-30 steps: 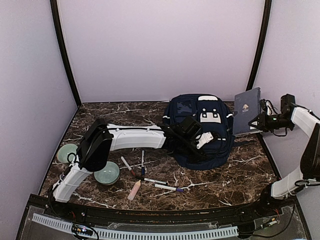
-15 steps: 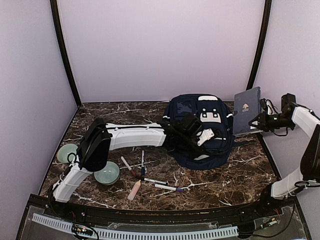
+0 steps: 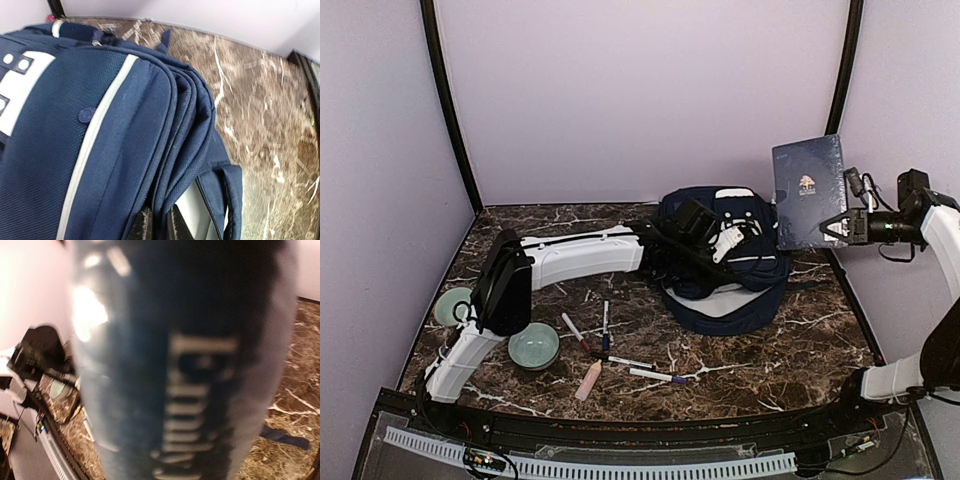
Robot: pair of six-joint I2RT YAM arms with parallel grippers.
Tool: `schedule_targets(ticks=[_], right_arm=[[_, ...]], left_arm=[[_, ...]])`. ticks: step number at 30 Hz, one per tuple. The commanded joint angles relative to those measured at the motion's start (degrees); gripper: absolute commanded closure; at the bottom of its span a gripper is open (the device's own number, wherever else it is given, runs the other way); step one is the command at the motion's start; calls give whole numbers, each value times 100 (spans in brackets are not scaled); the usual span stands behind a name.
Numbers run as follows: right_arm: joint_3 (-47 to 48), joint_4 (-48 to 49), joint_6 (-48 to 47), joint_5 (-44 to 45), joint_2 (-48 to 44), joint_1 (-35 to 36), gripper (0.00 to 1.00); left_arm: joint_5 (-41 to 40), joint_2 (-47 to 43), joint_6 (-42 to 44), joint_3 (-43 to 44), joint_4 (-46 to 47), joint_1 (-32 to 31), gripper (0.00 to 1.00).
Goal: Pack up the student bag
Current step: Pick up the largest pocket of the bag from the student bag.
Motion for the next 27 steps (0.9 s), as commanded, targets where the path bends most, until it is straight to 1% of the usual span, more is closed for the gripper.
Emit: schedule_targets(ticks=[1, 4, 7, 10, 18, 21, 27], right_arm=[[331, -822, -1437, -900, -95, 4, 100], [344, -1225, -1985, -930, -194, 4, 100], [405, -1933, -2892, -1052, -249, 19, 100], [405, -2492, -3629, -945, -266, 99, 100], [-318, -2592, -4664, -17, -359, 345, 100], [-569, -2461, -4695, 345, -373, 637, 100], [-1138, -1625, -4176, 1072, -469, 1388, 100]], left_arm=[[-15, -634, -304, 489, 743, 441, 100], [-6, -680, -365, 660, 934, 568, 100], [-14, -758, -476, 679, 1184, 673, 100], [56, -796, -621, 673, 1441, 779, 100], [-11, -869, -1076, 736, 2113, 963, 100], [-48, -868, -1142, 745, 2245, 977, 100], [33, -875, -1330, 746, 2327, 976, 100]])
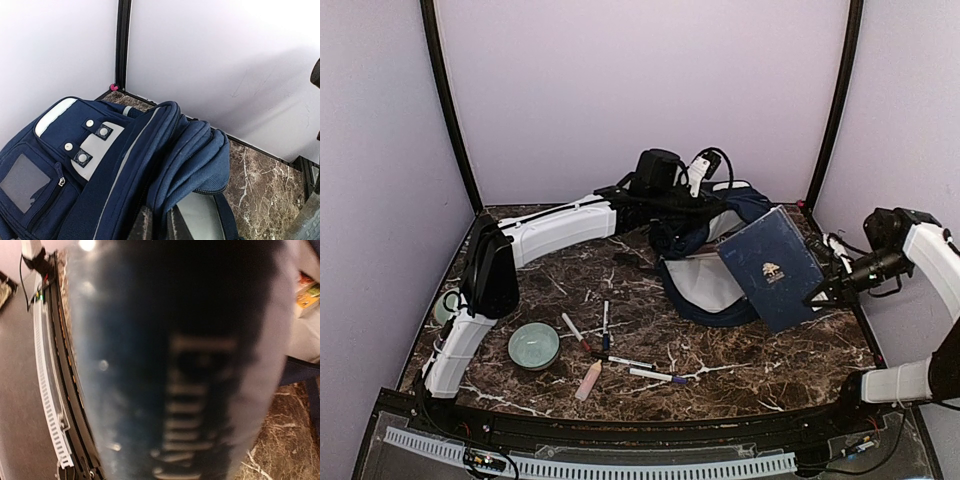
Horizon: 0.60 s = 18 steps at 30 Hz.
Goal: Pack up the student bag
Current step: Pick up the largest pocket of the bag from the student bag, then place the book in the largest pocket of the bag.
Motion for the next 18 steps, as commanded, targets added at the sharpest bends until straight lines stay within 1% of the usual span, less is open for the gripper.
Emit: schedule_targets(ticks=[1, 6, 8, 14, 17, 18], right_arm=[[-236, 824, 273, 135, -165, 538, 100], [-575, 1691, 1219, 648, 207, 1529, 100], [-602, 1909, 1557, 650, 416, 1917, 100], [-301, 1990, 1870, 174, 1216, 2406, 100], [-245, 2312, 2359, -44, 1544, 2489, 100], [-158, 2285, 2442, -111, 1736, 2504, 100]], left_arm=[[-164, -614, -178, 311, 788, 120, 100], [-115, -708, -139, 308, 719, 120, 100], [-97, -751, -140, 287, 662, 120, 100], [-92, -943, -140, 73, 625, 120, 100], [-67, -1014, -122, 61, 579, 120, 100], [-58, -1022, -117, 53, 577, 116, 100]])
